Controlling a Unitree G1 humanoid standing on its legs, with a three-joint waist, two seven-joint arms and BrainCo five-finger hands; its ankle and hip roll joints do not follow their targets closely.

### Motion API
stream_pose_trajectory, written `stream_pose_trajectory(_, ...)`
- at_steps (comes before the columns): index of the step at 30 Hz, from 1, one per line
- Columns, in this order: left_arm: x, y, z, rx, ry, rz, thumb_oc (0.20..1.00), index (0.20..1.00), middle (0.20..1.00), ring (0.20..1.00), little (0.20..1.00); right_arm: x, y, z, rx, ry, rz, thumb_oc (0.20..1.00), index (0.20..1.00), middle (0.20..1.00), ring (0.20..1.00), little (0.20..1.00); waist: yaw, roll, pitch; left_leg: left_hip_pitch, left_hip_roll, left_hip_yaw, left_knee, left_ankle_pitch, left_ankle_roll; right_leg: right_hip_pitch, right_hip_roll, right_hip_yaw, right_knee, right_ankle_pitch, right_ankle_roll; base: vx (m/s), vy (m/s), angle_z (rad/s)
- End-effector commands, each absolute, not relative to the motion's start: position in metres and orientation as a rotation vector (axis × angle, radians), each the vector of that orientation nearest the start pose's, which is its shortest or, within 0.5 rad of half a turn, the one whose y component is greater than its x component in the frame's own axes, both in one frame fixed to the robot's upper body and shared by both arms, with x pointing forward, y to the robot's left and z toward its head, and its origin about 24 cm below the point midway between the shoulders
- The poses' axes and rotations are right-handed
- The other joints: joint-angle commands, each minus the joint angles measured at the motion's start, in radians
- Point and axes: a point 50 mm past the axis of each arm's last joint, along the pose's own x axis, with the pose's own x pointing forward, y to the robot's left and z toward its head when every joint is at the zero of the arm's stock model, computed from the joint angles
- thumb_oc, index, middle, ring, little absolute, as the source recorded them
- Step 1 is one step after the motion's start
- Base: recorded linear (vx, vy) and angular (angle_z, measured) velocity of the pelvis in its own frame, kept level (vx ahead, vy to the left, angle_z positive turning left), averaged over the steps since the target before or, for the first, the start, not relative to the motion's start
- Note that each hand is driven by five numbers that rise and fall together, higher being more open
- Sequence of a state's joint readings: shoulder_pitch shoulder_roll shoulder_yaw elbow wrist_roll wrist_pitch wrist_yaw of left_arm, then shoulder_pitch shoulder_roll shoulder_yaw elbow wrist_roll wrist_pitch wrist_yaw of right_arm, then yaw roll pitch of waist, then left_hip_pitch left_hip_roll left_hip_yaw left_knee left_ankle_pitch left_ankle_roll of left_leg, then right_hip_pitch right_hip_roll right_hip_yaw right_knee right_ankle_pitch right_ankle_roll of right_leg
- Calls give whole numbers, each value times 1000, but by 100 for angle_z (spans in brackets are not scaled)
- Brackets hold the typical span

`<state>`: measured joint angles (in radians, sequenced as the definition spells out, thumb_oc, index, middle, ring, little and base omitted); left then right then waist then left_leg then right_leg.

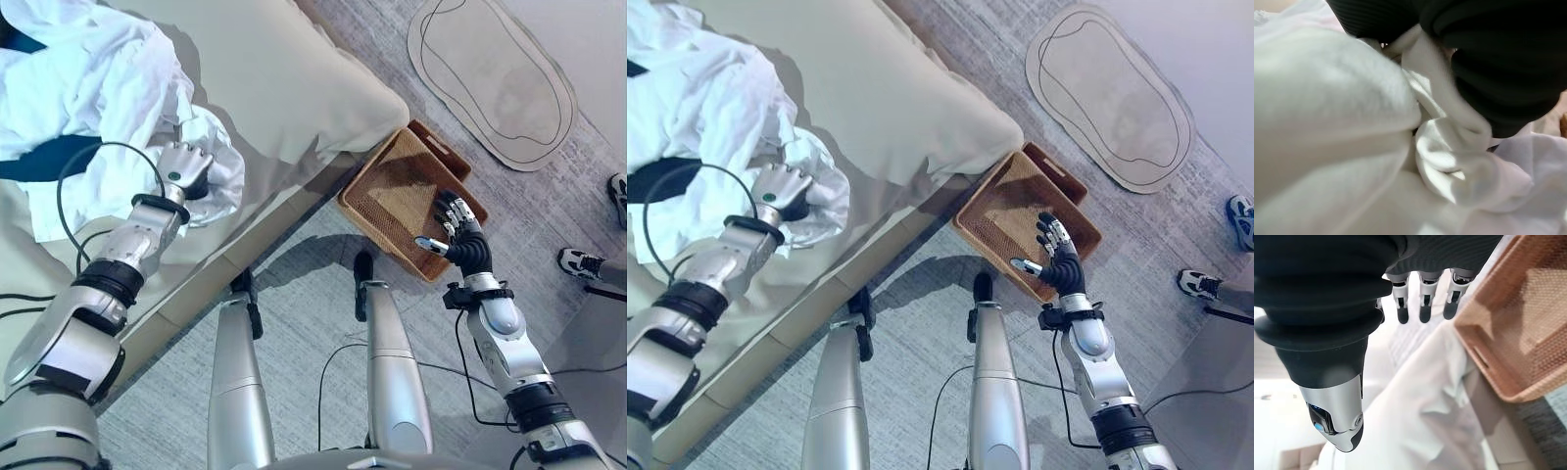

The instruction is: Pick up clothes into the bucket

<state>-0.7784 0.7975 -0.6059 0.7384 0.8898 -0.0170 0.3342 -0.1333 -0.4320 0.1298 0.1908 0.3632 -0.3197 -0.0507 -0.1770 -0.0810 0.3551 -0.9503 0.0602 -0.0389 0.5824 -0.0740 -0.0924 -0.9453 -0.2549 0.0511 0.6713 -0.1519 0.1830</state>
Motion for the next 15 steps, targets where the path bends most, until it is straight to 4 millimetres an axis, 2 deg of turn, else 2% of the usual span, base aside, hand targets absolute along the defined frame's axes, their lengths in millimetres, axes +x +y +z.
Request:
stream_pose_trajectory(1,360,264,127,1883,-200,83,200,200,200,200,200,269,-212,76,-119,-261,60,1000,1000,1000,1000,1000,-4,36,-75,41,-48,18,-9,-37,61,51,31,-26,-257,200,-19,60,-32,2)
stream_pose_trajectory(5,350,257,125,1769,-242,79,200,200,200,200,200,267,-216,74,-147,-246,47,1000,1000,1000,1000,1000,19,37,-86,165,-58,4,-101,-13,54,181,19,-48,-332,208,-15,47,-40,8)
stream_pose_trajectory(7,340,249,126,1592,-303,90,200,200,200,200,200,267,-220,71,-148,-232,17,1000,1000,1000,1000,1000,46,37,-100,268,-62,-17,-188,12,43,290,9,-75,-391,216,-11,89,-83,17)
stream_pose_trajectory(9,336,248,128,1548,-312,97,200,200,200,200,200,266,-220,70,-146,-228,15,1000,1000,1000,1000,1000,46,37,-101,299,-66,-23,-216,28,43,325,4,-86,-419,226,-12,49,-58,26)
stream_pose_trajectory(12,320,238,134,1262,-400,106,200,200,200,200,200,266,-221,64,-124,-197,1,1000,1000,1000,1000,1000,76,37,-123,435,-57,-44,-319,50,33,473,5,-128,-503,231,-10,96,-63,26)
stream_pose_trajectory(15,314,233,141,1172,-454,107,200,200,200,200,200,266,-220,59,-125,-175,4,1000,1000,1000,1000,1000,84,35,-133,496,-54,-54,-377,75,29,541,6,-148,-548,242,-8,91,-58,21)
